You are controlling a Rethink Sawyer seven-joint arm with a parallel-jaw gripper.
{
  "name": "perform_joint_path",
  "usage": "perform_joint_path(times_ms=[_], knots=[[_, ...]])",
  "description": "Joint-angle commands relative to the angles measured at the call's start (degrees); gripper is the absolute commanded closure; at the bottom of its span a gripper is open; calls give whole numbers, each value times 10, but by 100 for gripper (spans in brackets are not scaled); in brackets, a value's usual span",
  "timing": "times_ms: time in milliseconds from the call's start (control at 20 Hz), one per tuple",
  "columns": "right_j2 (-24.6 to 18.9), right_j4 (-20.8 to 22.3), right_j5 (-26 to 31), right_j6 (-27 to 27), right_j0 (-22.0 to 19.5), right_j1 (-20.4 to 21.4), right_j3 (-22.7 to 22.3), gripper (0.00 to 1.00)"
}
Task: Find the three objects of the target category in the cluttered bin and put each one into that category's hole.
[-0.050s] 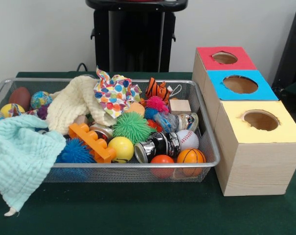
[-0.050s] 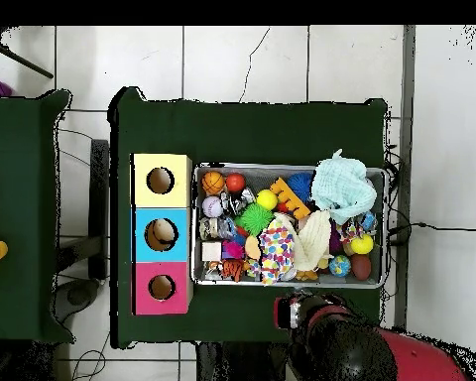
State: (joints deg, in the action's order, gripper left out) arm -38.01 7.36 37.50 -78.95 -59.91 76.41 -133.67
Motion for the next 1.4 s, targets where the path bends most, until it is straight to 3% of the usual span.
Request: perform_joint_path(times_ms=[50,200,650,1150,1400], knots=[[-26,61,66,61,15,-68,33,100],[-29,68,89,63,22,-80,53,100],[-28,76,72,62,19,-101,58,100],[-53,24,50,87,24,7,12,100],[-73,3,27,112,0,16,-20,100]])
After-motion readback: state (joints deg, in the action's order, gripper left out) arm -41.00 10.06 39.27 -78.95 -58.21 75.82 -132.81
